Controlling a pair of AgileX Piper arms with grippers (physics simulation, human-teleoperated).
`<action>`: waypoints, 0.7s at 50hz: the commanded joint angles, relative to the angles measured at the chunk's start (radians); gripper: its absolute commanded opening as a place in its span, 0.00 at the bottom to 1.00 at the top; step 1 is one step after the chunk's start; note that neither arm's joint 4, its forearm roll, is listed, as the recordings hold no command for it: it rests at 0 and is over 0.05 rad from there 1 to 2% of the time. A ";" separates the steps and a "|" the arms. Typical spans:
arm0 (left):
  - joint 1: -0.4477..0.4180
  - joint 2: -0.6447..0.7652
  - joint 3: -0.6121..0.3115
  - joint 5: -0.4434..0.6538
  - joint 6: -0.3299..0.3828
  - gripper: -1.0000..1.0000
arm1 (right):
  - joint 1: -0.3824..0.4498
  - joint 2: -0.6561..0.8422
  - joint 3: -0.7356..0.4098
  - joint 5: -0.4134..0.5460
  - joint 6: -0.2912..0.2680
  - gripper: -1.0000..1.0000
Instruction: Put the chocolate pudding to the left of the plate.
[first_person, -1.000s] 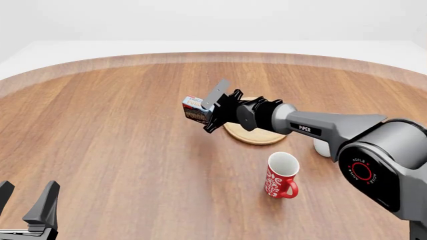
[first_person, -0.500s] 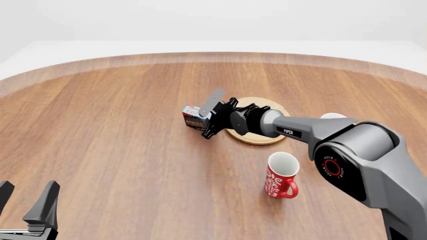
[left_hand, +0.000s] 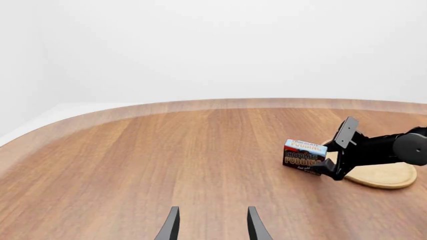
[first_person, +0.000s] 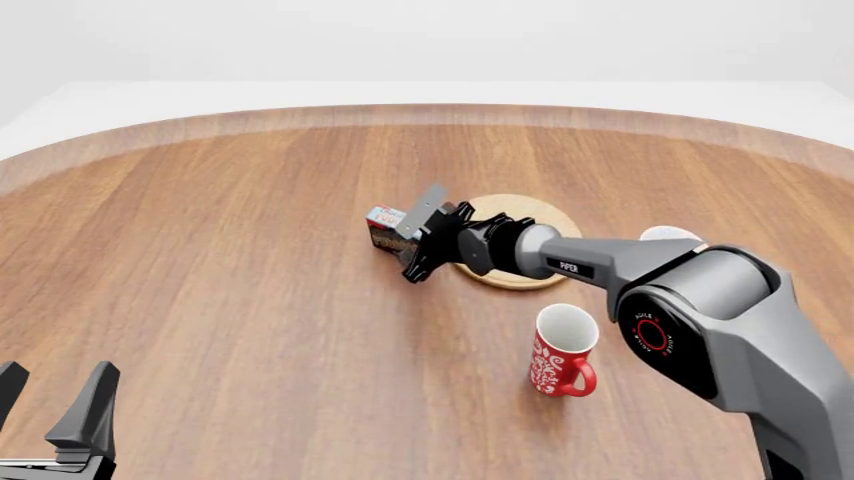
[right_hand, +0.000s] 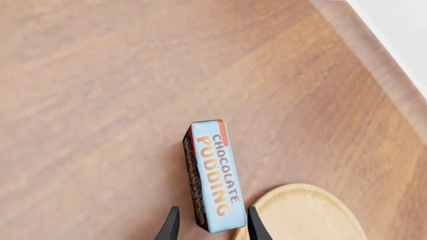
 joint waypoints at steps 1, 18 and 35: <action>0.000 0.000 0.000 0.000 0.000 1.00 | -0.003 -0.011 0.034 -0.009 0.003 1.00; 0.000 0.000 0.000 0.000 0.000 1.00 | -0.025 -0.248 0.331 -0.123 0.045 1.00; 0.000 0.000 0.000 0.000 0.000 1.00 | -0.018 -0.619 0.770 -0.291 0.136 1.00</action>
